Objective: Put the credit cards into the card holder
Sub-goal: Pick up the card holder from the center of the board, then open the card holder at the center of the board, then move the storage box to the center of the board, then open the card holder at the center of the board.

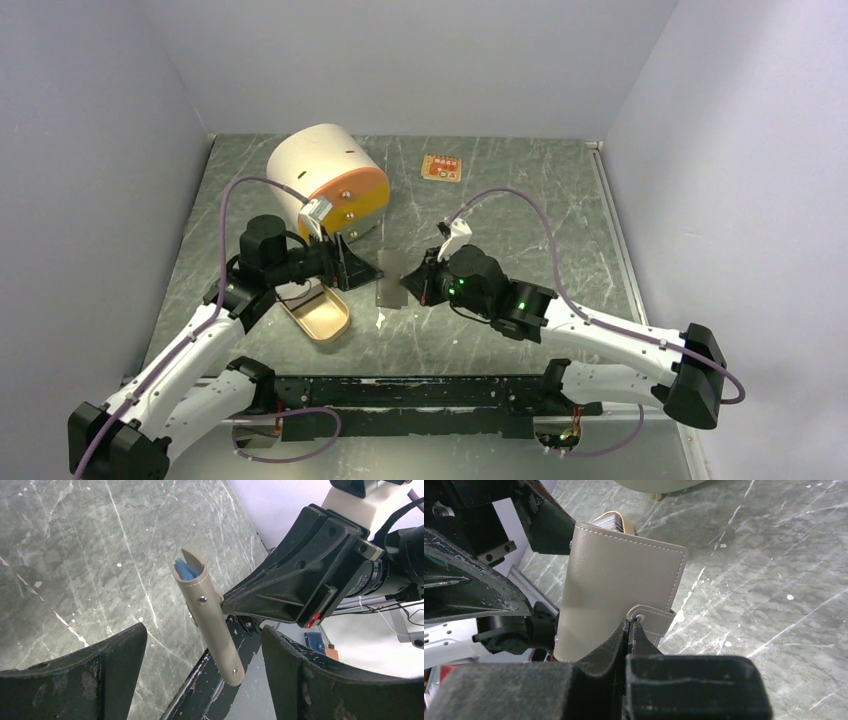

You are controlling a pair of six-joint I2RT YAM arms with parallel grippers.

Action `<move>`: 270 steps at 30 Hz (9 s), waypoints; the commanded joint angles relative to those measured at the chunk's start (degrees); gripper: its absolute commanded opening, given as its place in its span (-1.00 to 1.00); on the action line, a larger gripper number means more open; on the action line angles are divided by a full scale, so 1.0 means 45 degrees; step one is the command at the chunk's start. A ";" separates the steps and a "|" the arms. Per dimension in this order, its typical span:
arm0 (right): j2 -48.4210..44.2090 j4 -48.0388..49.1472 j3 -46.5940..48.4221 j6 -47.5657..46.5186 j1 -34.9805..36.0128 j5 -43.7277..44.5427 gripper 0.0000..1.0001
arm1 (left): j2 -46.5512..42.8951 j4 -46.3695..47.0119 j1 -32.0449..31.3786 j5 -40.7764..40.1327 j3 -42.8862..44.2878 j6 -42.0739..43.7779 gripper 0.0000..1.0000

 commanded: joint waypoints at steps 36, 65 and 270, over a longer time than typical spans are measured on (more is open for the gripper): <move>-0.2275 -0.0286 -0.1801 0.0153 -0.0453 -0.0805 -1.00 | -0.0381 -0.1122 0.0090 -0.1112 -0.0175 0.0957 0.07; -0.1509 -0.0184 -0.5412 0.1783 -0.1830 -0.1157 -1.00 | -0.0318 -0.4384 0.0094 -0.4604 0.0991 0.1438 0.20; -0.2435 -0.5121 -0.1599 0.2346 -0.1152 -0.0554 -0.11 | 0.7871 0.1258 -0.6963 -0.6586 0.1538 -0.3458 -0.82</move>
